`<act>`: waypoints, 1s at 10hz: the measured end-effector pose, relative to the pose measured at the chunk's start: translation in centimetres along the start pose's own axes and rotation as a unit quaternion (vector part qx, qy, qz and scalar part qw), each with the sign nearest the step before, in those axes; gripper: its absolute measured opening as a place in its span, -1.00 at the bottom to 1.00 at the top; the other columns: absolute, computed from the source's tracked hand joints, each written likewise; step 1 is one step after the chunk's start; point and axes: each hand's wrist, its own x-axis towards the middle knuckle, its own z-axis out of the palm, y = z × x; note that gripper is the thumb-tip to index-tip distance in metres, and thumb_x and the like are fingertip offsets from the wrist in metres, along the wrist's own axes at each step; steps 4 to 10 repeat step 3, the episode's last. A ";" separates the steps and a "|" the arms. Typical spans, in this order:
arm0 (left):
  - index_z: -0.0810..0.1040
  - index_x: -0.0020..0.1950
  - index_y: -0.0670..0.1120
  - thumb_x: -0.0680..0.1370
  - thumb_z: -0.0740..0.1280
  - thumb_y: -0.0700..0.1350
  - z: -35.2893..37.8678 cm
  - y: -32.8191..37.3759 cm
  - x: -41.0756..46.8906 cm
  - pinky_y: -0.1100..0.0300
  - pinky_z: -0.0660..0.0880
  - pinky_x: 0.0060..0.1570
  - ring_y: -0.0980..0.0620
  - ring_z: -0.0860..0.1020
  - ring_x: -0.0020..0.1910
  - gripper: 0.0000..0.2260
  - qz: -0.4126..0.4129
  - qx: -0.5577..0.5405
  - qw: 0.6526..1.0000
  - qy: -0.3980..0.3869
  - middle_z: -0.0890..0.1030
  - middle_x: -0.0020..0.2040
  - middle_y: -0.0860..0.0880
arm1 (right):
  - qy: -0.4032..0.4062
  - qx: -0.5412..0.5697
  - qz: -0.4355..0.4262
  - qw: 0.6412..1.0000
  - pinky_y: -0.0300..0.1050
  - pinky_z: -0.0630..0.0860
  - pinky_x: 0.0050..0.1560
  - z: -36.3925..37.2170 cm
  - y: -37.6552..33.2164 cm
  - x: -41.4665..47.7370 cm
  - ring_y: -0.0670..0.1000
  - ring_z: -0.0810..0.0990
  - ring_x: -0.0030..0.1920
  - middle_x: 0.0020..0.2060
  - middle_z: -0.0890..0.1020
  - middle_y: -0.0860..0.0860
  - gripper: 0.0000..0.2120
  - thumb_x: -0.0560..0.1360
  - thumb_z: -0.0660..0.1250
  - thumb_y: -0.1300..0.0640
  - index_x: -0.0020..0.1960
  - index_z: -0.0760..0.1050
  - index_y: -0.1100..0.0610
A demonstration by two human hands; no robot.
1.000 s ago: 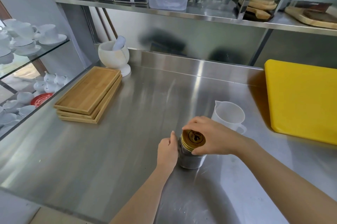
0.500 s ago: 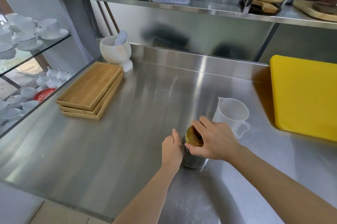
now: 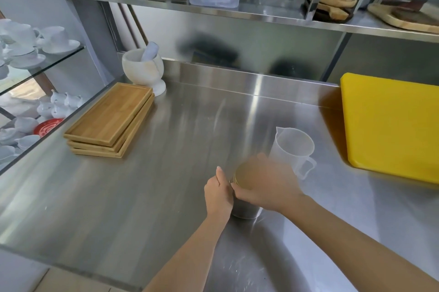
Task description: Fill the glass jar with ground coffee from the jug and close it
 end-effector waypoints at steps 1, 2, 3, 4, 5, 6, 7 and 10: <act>0.21 -0.53 -0.11 0.59 0.08 0.02 -0.3 0.0 -0.1 0.03 0.26 -0.31 -0.03 0.26 -0.48 -0.51 0.027 -0.008 0.999 -0.022 0.31 -0.56 -0.01 | -0.002 -0.009 -0.007 1.000 -0.22 0.27 -0.56 -0.3 0.1 -0.3 0.09 0.51 -0.48 -0.36 0.51 0.07 -0.41 0.29 0.27 -0.36 -0.20 0.48 0.21; 0.32 -0.53 -0.11 0.55 0.18 0.12 -1.2 0.0 -0.3 -0.02 0.31 -0.28 -0.08 0.33 -0.46 -0.50 0.031 0.001 0.996 -0.078 0.37 -0.55 -0.04 | -0.010 0.006 -0.003 1.000 -0.13 0.44 -0.38 -0.4 0.4 -0.7 0.05 0.55 -0.18 -0.10 0.54 0.03 -0.27 0.30 0.08 -0.47 0.05 0.46 0.14; 0.47 -0.29 -0.28 0.52 0.20 0.17 -2.6 0.6 0.3 -0.13 0.43 -0.14 -0.19 0.46 -0.30 -0.50 0.052 -0.013 0.996 -0.075 0.51 -0.35 -0.23 | -0.015 0.052 0.023 0.998 -0.06 0.47 -0.06 -2.0 1.0 -0.5 0.05 0.50 0.07 0.15 0.50 0.02 -0.16 0.29 -0.03 -0.51 0.27 0.37 0.08; 0.47 -0.29 -0.28 0.52 0.20 0.17 -2.6 0.6 0.3 -0.13 0.43 -0.14 -0.19 0.46 -0.30 -0.50 0.052 -0.013 0.996 -0.075 0.51 -0.35 -0.23 | -0.015 0.052 0.023 0.998 -0.06 0.47 -0.06 -2.0 1.0 -0.5 0.05 0.50 0.07 0.15 0.50 0.02 -0.16 0.29 -0.03 -0.51 0.27 0.37 0.08; 0.47 -0.29 -0.28 0.52 0.20 0.17 -2.6 0.6 0.3 -0.13 0.43 -0.14 -0.19 0.46 -0.30 -0.50 0.052 -0.013 0.996 -0.075 0.51 -0.35 -0.23 | -0.015 0.052 0.023 0.998 -0.06 0.47 -0.06 -2.0 1.0 -0.5 0.05 0.50 0.07 0.15 0.50 0.02 -0.16 0.29 -0.03 -0.51 0.27 0.37 0.08; 0.47 -0.29 -0.28 0.52 0.20 0.17 -2.6 0.6 0.3 -0.13 0.43 -0.14 -0.19 0.46 -0.30 -0.50 0.052 -0.013 0.996 -0.075 0.51 -0.35 -0.23 | -0.015 0.052 0.023 0.998 -0.06 0.47 -0.06 -2.0 1.0 -0.5 0.05 0.50 0.07 0.15 0.50 0.02 -0.16 0.29 -0.03 -0.51 0.27 0.37 0.08; 0.47 -0.29 -0.28 0.52 0.20 0.17 -2.6 0.6 0.3 -0.13 0.43 -0.14 -0.19 0.46 -0.30 -0.50 0.052 -0.013 0.996 -0.075 0.51 -0.35 -0.23 | -0.015 0.052 0.023 0.998 -0.06 0.47 -0.06 -2.0 1.0 -0.5 0.05 0.50 0.07 0.15 0.50 0.02 -0.16 0.29 -0.03 -0.51 0.27 0.37 0.08; 0.47 -0.29 -0.28 0.52 0.20 0.17 -2.6 0.6 0.3 -0.13 0.43 -0.14 -0.19 0.46 -0.30 -0.50 0.052 -0.013 0.996 -0.075 0.51 -0.35 -0.23 | -0.015 0.052 0.023 0.998 -0.06 0.47 -0.06 -2.0 1.0 -0.5 0.05 0.50 0.07 0.15 0.50 0.02 -0.16 0.29 -0.03 -0.51 0.27 0.37 0.08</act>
